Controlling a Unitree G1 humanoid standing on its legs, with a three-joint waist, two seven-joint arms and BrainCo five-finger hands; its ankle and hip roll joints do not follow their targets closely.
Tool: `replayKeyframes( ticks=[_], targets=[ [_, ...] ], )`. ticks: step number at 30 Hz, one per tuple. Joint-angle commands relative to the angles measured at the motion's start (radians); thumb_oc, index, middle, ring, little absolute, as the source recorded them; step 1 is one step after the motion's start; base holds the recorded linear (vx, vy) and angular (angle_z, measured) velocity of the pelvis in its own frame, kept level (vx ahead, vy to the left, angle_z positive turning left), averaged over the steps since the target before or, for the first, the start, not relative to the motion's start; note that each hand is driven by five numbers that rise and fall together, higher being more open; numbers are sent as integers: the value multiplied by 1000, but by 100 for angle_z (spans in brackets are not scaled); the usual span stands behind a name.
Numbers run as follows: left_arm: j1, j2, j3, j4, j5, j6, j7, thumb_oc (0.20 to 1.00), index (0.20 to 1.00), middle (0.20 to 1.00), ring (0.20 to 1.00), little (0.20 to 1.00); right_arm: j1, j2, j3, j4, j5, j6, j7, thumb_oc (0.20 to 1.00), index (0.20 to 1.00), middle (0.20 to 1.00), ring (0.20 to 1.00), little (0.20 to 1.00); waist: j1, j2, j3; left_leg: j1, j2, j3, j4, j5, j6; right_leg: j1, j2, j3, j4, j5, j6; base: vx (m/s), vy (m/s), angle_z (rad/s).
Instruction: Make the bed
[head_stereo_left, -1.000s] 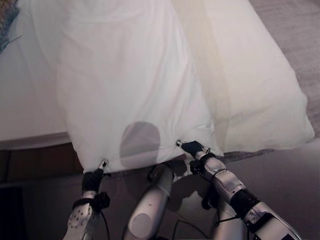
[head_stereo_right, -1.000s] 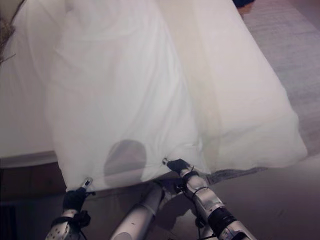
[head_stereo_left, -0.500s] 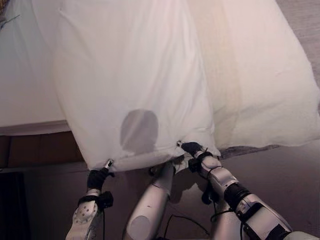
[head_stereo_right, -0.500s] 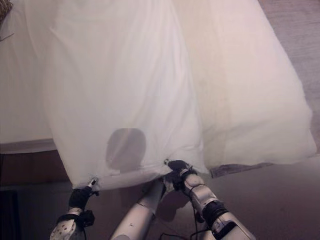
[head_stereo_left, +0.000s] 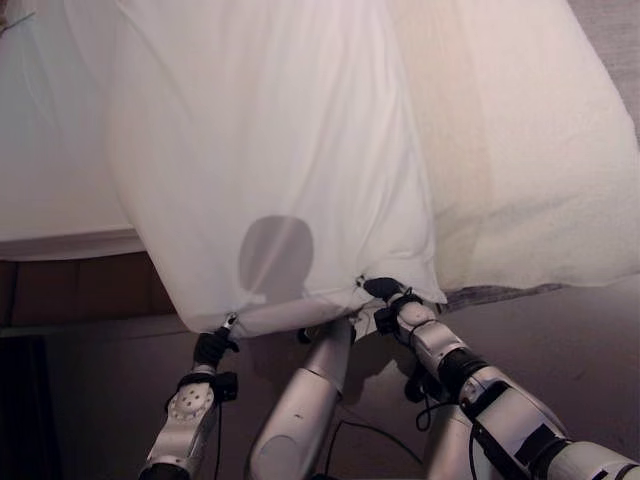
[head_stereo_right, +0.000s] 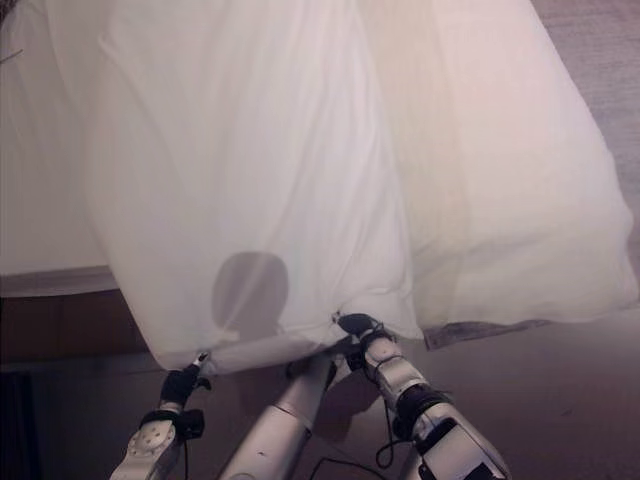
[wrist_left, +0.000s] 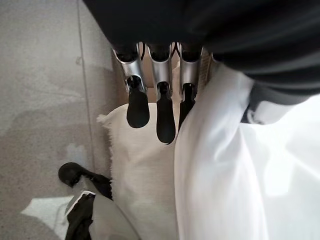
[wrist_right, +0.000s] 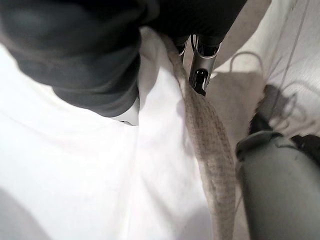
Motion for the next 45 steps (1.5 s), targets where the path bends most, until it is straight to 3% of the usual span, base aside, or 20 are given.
replayKeyframes(
  ticks=[1, 9, 10, 11, 12, 13, 14, 20, 27, 31, 32, 36, 37, 38, 39, 40, 42, 43, 45],
  targets=[
    [192, 11, -27, 230, 23, 82, 29, 200, 200, 200, 200, 200, 152, 21, 21, 157, -107, 66, -8, 200, 200, 200, 200, 200, 28, -12, -24, -76, 31, 0, -238, 150, 93, -115, -3, 12, -165, 147, 5, 0, 0, 0],
    [167, 1, -30, 408, 82, 113, 51, 200, 200, 200, 200, 200, 193, 41, 6, 232, -148, 76, -28, 200, 200, 200, 200, 200, 39, -9, -24, -107, 18, -18, -182, 133, 92, -149, -8, 6, -102, 114, -2, 1, -1, 0],
    [153, -6, -20, 466, 98, 127, 64, 200, 200, 200, 200, 200, 202, 50, 4, 264, -160, 87, -29, 664, 664, 664, 664, 664, 42, -7, -24, -114, 13, -19, -167, 127, 92, -161, -9, 7, -82, 107, -4, 0, 0, 0],
    [149, -7, -24, 484, 117, 132, 73, 200, 200, 200, 200, 200, 201, 55, 11, 269, -168, 90, -27, 1000, 1000, 1000, 1000, 1000, 42, -6, -24, -114, 15, -18, -166, 125, 91, -163, -9, 9, -81, 105, -4, 0, 0, 0],
    [149, -7, -24, 484, 117, 132, 73, 404, 404, 404, 404, 404, 201, 55, 11, 269, -168, 90, -27, 1000, 1000, 1000, 1000, 1000, 42, -6, -24, -114, 15, -18, -166, 125, 91, -163, -9, 9, -80, 104, -4, 0, 0, 0],
    [139, -6, -26, 515, 154, 141, 95, 774, 774, 774, 774, 774, 199, 60, 9, 276, -169, 92, -31, 1000, 1000, 1000, 1000, 1000, 42, -7, -24, -114, 18, -16, -162, 122, 90, -165, -8, 12, -77, 102, -5, 7, 0, 5],
    [132, -7, -35, 531, 188, 147, 109, 1000, 1000, 1000, 1000, 1000, 202, 63, 7, 280, -166, 93, -34, 1000, 1000, 1000, 1000, 1000, 42, -9, -24, -108, 21, -13, -163, 118, 90, -161, -6, 16, -79, 101, -6, 10, 2, 6],
    [125, 14, -121, 629, 441, 185, 123, 1000, 1000, 1000, 1000, 1000, 237, 59, 24, 271, -174, 76, -33, 1000, 1000, 1000, 1000, 1000, 21, -32, -24, -52, 54, 8, -189, 97, 90, -112, 5, 17, -122, 104, -2, 26, -5, 9],
    [121, 55, -138, 703, 578, 196, 95, 1000, 1000, 1000, 1000, 1000, 265, 17, 24, 281, -237, 64, -19, 1000, 1000, 1000, 1000, 1000, 3, -51, -24, 33, 86, 1, -252, 91, 84, -18, 14, -4, -208, 123, 6, 31, -57, -8],
    [118, 93, -114, 756, 639, 202, 77, 1000, 1000, 1000, 1000, 1000, 235, -67, -33, 321, -295, 68, -43, 1000, 1000, 1000, 1000, 1000, -5, -62, -24, 116, 110, 1, -326, 99, 81, 63, 26, -12, -300, 154, 12, 35, -45, -16],
    [110, 117, -101, 770, 663, 191, 66, 1000, 1000, 1000, 1000, 1000, 221, -117, -66, 332, -327, 64, -47, 1000, 1000, 1000, 1000, 1000, -7, -65, -24, 142, 112, -8, -368, 137, 72, 90, 22, -20, -346, 193, 9, -17, -12, -30],
    [116, 137, -91, 727, 640, 151, 50, 1000, 1000, 1000, 1000, 1000, 226, -180, -129, 323, -297, 57, -53, 1000, 1000, 1000, 1000, 1000, -14, -52, -24, 193, 117, -26, -410, 143, 65, 148, 17, -36, -362, 183, 9, 70, -50, 16],
    [129, 141, -92, 670, 632, 132, 60, 1000, 1000, 1000, 1000, 1000, 231, -202, -174, 302, -259, 52, -67, 1000, 1000, 1000, 1000, 1000, -15, -46, -24, 208, 116, -33, -422, 147, 64, 165, 18, -38, -366, 177, 10, 105, -40, 4],
    [197, 147, -75, 488, 581, 98, 53, 1000, 1000, 1000, 1000, 1000, 253, -229, -250, 240, -179, 31, -88, 1000, 1000, 1000, 1000, 1000, -17, -33, -24, 235, 119, -45, -440, 150, 62, 192, 15, -50, -371, 171, 12, 105, -40, -18],
    [199, 148, -74, 486, 581, 100, 52, 1000, 1000, 1000, 1000, 1000, 254, -229, -249, 240, -179, 32, -88, 1000, 1000, 1000, 1000, 1000, -18, -32, -24, 237, 119, -46, -440, 150, 62, 195, 15, -52, -372, 171, 11, 107, -49, -26],
    [279, 166, -30, 280, 549, 75, 58, 1000, 1000, 1000, 1000, 1000, 287, -246, -301, 165, -147, 17, -116, 1000, 1000, 1000, 1000, 1000, -17, -25, -24, 252, 120, -52, -452, 152, 62, 210, 14, -59, -376, 166, 11, 73, -43, 4],
    [400, 218, 106, -188, 474, 23, 55, 1000, 1000, 1000, 1000, 1000, 395, -257, -441, -166, -98, -50, -205, 1000, 1000, 1000, 1000, 1000, -22, -6, -24, 268, 123, -64, -462, 153, 62, 234, 6, -78, -379, 151, 16, 87, -51, 81],
    [408, 220, 109, -198, 473, 28, 51, 1000, 1000, 1000, 1000, 1000, 400, -255, -441, -171, -99, -47, -206, 1000, 1000, 1000, 1000, 1000, -23, -7, -24, 270, 122, -64, -462, 153, 62, 237, 6, -79, -379, 150, 16, 48, -46, 89],
    [430, 225, 191, -411, 395, -11, 56, 1000, 1000, 1000, 1000, 1000, 472, -241, -520, -375, -87, -87, -251, 1000, 1000, 1000, 1000, 1000, -24, 1, -24, 268, 116, -76, -458, 153, 64, 245, 1, -91, -380, 143, 17, 21, -45, 0]
  ],
)
